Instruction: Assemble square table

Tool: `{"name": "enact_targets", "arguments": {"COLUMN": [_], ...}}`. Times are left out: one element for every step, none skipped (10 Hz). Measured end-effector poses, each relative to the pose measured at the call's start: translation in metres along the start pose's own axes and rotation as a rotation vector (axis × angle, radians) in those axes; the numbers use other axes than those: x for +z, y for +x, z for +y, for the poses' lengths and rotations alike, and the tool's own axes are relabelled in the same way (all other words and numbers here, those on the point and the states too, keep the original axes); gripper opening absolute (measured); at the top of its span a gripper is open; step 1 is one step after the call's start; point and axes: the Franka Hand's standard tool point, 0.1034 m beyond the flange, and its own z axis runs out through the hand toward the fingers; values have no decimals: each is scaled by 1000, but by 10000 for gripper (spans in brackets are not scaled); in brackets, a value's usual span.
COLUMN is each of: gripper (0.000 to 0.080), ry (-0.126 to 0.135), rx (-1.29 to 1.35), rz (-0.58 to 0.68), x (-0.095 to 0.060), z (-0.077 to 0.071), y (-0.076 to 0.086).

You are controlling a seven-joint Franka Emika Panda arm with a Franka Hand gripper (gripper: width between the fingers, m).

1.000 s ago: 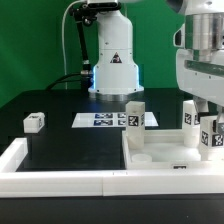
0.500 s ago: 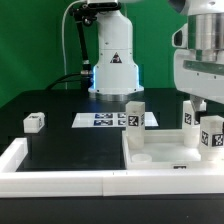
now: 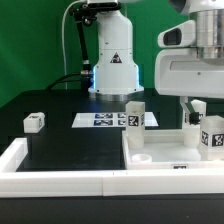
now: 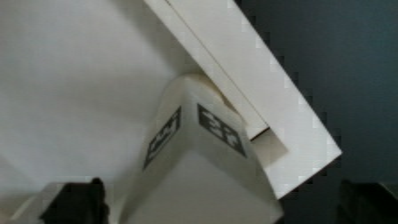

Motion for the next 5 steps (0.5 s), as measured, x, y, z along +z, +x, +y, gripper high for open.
{"name": "enact_targets", "arguments": {"gripper": [649,649,649,649,649], "ry": [-5,-6,-6,-6,-6], "rx": [-144,-269,-330,-395,-471], "rz": [3,3,3,4,3], "x": [0,0,-1,-1,-1], "z": [-2,-1,0,0,1], "y": [-1,-1,1,2,3]}}
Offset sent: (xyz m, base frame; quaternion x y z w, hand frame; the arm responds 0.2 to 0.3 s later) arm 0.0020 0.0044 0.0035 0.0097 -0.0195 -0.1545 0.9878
